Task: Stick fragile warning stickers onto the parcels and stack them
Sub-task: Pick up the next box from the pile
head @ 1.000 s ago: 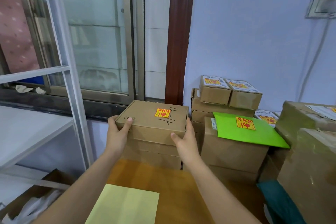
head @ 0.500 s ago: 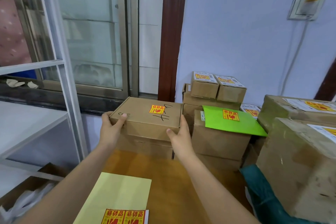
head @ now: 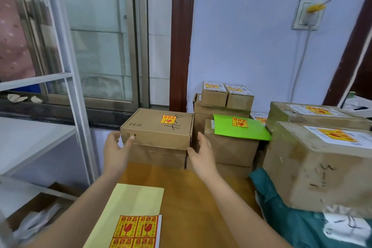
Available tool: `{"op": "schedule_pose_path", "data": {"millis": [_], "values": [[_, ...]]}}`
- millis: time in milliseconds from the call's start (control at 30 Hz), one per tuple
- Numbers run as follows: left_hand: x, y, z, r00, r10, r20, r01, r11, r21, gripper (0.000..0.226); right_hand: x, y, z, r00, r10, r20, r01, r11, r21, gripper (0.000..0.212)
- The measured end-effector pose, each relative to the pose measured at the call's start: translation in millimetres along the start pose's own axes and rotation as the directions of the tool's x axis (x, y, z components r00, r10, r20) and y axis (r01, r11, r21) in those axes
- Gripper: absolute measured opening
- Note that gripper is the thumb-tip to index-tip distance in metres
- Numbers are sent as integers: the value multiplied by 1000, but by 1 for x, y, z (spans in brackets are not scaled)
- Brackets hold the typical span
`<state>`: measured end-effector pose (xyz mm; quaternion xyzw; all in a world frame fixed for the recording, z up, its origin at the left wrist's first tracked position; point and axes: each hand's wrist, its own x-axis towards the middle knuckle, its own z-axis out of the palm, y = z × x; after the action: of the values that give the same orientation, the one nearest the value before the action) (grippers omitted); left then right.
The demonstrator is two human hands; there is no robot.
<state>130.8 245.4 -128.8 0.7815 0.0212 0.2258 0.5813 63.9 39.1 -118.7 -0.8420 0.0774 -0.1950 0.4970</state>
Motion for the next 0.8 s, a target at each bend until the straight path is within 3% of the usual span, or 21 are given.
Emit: {"op": "schedule_pose_path", "data": {"millis": [267,533,800], "values": [[-76,-8,14,951,137,277,-219,931,291,45,-50,11,-40,989,-27,148,73,946,-315,40],[-149,33,54,802,262,537,-451,855,257,40,-107,17,-94,986,-112,122,158,857,-490,36],[-199,88,73,714,369,595,-555,816,160,40,-146,13,-160,987,-164,1,141,846,-514,34]]}}
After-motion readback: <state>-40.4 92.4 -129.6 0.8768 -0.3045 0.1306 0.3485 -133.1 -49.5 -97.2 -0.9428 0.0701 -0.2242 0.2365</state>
